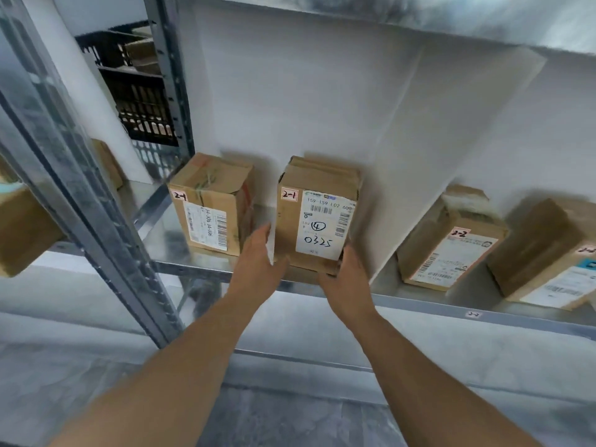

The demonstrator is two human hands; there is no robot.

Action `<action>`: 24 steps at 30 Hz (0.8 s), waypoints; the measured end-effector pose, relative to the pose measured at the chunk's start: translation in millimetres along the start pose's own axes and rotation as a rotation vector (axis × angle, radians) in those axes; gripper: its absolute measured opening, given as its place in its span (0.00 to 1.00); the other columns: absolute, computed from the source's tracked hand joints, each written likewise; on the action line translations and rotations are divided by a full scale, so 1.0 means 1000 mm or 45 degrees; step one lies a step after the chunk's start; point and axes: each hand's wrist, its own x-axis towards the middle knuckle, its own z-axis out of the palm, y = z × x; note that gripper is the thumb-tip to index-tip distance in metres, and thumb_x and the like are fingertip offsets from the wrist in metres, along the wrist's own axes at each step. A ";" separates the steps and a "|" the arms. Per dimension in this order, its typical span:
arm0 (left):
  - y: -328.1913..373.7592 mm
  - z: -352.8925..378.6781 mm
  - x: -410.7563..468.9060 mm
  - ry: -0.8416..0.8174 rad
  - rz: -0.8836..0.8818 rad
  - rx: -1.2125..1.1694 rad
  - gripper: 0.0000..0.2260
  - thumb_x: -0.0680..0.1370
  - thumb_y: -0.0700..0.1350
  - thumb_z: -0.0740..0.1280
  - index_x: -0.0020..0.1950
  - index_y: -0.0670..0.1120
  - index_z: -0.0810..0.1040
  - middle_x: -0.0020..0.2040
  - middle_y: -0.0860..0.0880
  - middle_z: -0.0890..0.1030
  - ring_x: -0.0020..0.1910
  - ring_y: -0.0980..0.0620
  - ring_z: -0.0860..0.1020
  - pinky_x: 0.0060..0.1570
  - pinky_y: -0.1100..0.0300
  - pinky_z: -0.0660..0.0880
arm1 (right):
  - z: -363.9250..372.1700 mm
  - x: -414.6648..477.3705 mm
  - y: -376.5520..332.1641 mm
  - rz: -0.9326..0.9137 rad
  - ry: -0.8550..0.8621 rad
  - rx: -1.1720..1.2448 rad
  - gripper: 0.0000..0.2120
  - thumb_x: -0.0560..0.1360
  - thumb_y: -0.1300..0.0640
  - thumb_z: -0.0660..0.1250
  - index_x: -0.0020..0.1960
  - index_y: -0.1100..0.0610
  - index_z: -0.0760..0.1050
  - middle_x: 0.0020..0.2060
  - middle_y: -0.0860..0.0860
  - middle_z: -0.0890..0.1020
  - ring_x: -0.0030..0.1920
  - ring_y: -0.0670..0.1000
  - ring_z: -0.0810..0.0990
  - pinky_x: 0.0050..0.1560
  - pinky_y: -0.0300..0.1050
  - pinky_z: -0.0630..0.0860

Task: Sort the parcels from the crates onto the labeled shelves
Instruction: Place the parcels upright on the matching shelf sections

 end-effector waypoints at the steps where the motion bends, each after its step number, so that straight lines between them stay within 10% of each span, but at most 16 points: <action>1: -0.001 0.001 0.006 -0.019 0.003 0.003 0.28 0.75 0.45 0.71 0.73 0.50 0.63 0.70 0.50 0.70 0.68 0.47 0.70 0.67 0.47 0.70 | 0.003 0.004 0.001 0.005 0.039 0.006 0.31 0.73 0.69 0.66 0.72 0.54 0.61 0.68 0.49 0.72 0.68 0.51 0.71 0.65 0.46 0.73; 9: -0.020 0.002 0.018 -0.057 0.021 -0.140 0.16 0.74 0.38 0.69 0.56 0.50 0.68 0.57 0.49 0.78 0.52 0.53 0.77 0.50 0.62 0.73 | 0.017 0.021 0.013 0.078 0.108 -0.025 0.26 0.72 0.66 0.66 0.68 0.55 0.64 0.62 0.51 0.76 0.58 0.56 0.77 0.58 0.54 0.76; 24: -0.031 0.001 0.019 -0.148 -0.007 -0.171 0.16 0.75 0.37 0.69 0.59 0.48 0.68 0.57 0.48 0.78 0.54 0.50 0.78 0.58 0.57 0.75 | 0.023 0.020 0.017 0.059 0.118 -0.048 0.30 0.71 0.65 0.67 0.70 0.51 0.64 0.63 0.50 0.75 0.61 0.52 0.75 0.61 0.54 0.76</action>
